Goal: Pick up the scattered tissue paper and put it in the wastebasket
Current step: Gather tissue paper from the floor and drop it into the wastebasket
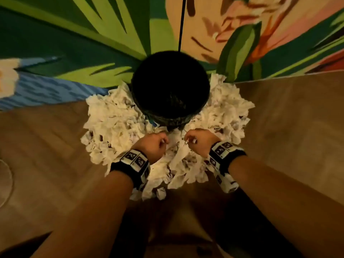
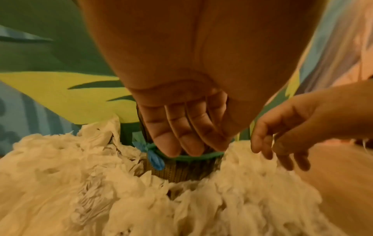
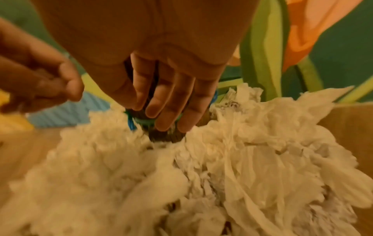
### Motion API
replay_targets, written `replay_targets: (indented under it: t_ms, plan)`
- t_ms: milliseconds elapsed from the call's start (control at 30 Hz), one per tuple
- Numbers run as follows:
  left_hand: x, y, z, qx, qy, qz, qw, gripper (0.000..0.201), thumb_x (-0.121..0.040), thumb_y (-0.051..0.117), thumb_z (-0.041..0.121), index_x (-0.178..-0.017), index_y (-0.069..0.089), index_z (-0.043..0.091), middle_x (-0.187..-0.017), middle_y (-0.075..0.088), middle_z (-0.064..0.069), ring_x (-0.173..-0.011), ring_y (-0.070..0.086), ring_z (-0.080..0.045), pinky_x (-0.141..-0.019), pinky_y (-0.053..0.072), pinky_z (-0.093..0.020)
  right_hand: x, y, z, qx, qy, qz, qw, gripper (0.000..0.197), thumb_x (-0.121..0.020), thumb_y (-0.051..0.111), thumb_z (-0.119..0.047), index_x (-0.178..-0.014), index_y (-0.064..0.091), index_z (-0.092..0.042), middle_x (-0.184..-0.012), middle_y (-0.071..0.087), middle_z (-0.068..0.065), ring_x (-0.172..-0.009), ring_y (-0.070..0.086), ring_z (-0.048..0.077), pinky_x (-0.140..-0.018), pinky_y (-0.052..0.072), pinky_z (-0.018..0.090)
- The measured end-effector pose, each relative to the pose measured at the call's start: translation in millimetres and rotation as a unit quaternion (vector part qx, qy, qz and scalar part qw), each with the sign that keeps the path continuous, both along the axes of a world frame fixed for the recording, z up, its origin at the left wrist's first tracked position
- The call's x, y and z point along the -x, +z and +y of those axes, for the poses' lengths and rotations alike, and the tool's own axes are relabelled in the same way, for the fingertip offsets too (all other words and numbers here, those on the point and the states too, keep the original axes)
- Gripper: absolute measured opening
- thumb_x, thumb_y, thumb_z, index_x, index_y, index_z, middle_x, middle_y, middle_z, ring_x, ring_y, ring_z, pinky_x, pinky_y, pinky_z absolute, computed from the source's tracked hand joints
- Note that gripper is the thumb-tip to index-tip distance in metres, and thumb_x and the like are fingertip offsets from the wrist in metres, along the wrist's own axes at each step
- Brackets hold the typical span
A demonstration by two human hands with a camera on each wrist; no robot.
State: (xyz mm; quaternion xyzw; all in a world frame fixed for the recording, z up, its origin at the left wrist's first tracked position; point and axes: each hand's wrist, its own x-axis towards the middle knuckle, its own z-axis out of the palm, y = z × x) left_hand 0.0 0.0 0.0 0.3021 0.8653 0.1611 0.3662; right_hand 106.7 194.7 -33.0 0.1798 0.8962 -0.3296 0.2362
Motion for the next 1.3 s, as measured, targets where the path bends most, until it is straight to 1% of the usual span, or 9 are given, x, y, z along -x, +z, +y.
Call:
replay_targets:
  t_ms: [133, 267, 367, 500, 800, 1000, 1100, 1200, 1300]
  plan:
    - [-1, -73, 4, 0.08, -0.069, 0.045, 0.993, 0.024, -0.095, 0.051, 0.032, -0.118, 0.058, 0.028, -0.115, 0.066, -0.005, -0.102, 0.061, -0.027, -0.082, 0.048, -0.032, -3, -67, -8, -0.101, 0.129, -0.046, 0.985, 0.04, -0.089, 0.061, -0.038, -0.127, 0.049, -0.037, -0.107, 0.059, -0.005, -0.105, 0.059, 0.023, -0.075, 0.04, 0.027]
    - [5, -120, 15, 0.083, -0.033, 0.083, 0.993, 0.029, -0.094, 0.054, 0.045, -0.116, 0.057, 0.026, -0.113, 0.066, -0.005, -0.104, 0.06, -0.026, -0.084, 0.05, -0.033, -2, -107, -4, -0.136, 0.227, -0.031, 0.964, 0.045, -0.09, 0.062, -0.041, -0.133, 0.047, -0.04, -0.139, 0.052, -0.001, -0.121, 0.053, 0.026, -0.094, 0.048, 0.036]
    - [3, -142, 25, 0.082, 0.014, 0.121, 0.989, 0.042, -0.089, 0.053, 0.061, -0.108, 0.063, 0.025, -0.109, 0.067, -0.003, -0.102, 0.062, -0.025, -0.081, 0.051, -0.034, 3, -118, 1, -0.126, 0.224, -0.026, 0.966, 0.032, -0.093, 0.058, -0.042, -0.125, 0.057, -0.038, -0.128, 0.059, 0.0, -0.116, 0.055, 0.025, -0.091, 0.047, 0.033]
    - [-7, -150, 31, 0.109, 0.031, 0.196, 0.974, 0.056, -0.086, 0.05, 0.07, -0.109, 0.065, 0.021, -0.108, 0.066, -0.007, -0.099, 0.064, -0.027, -0.075, 0.051, -0.035, 10, -114, 8, -0.059, 0.156, -0.018, 0.986, 0.025, -0.091, 0.064, -0.044, -0.113, 0.073, -0.035, -0.113, 0.07, -0.007, -0.106, 0.061, 0.015, -0.093, 0.048, 0.028]
    - [-5, -143, 18, 0.051, 0.06, 0.16, 0.984, 0.017, -0.087, 0.062, 0.033, -0.09, 0.073, 0.02, -0.098, 0.07, -0.005, -0.087, 0.064, -0.024, -0.068, 0.047, -0.029, 11, -95, -1, 0.028, 0.035, 0.053, 0.998, 0.016, -0.081, 0.075, -0.038, -0.096, 0.078, -0.035, -0.098, 0.074, -0.019, -0.092, 0.061, -0.001, -0.087, 0.047, 0.016]
    - [-3, -136, 5, -0.104, 0.105, 0.123, 0.981, 0.016, -0.089, 0.061, 0.034, -0.081, 0.063, 0.021, -0.067, 0.06, 0.006, -0.065, 0.057, -0.013, -0.054, 0.037, -0.023, -1, -90, 14, 0.046, -0.052, 0.175, 0.982, 0.012, -0.082, 0.076, -0.018, -0.081, 0.076, -0.03, -0.079, 0.062, -0.021, -0.072, 0.056, -0.006, -0.077, 0.042, 0.018]
    - [-3, -125, -1, -0.206, 0.141, 0.109, 0.962, 0.018, -0.093, 0.059, 0.031, -0.081, 0.059, 0.019, -0.055, 0.047, 0.007, -0.05, 0.044, -0.006, -0.048, 0.034, -0.023, -2, -83, 21, 0.088, -0.164, 0.204, 0.961, 0.024, -0.085, 0.069, -0.013, -0.07, 0.067, -0.03, -0.084, 0.065, -0.006, -0.083, 0.06, 0.012, -0.083, 0.047, 0.031]
    - [-1, -116, -6, -0.278, 0.197, 0.093, 0.936, 0.014, -0.096, 0.054, 0.024, -0.085, 0.052, 0.015, -0.068, 0.051, 0.001, -0.056, 0.046, -0.013, -0.057, 0.04, -0.028, 0, -74, 24, 0.19, -0.316, 0.211, 0.905, 0.011, -0.095, 0.058, -0.022, -0.089, 0.067, -0.022, -0.1, 0.064, -0.004, -0.095, 0.059, 0.024, -0.086, 0.055, 0.047]
    - [2, -108, -11, -0.321, 0.292, 0.047, 0.9, 0.02, -0.095, 0.052, 0.011, -0.081, 0.04, 0.013, -0.067, 0.041, -0.005, -0.052, 0.046, -0.016, -0.054, 0.053, -0.033, 0, -66, 25, 0.23, -0.374, 0.205, 0.875, 0.037, -0.097, 0.055, -0.036, -0.125, 0.061, -0.011, -0.115, 0.064, 0.005, -0.083, 0.066, 0.024, -0.065, 0.06, 0.037]
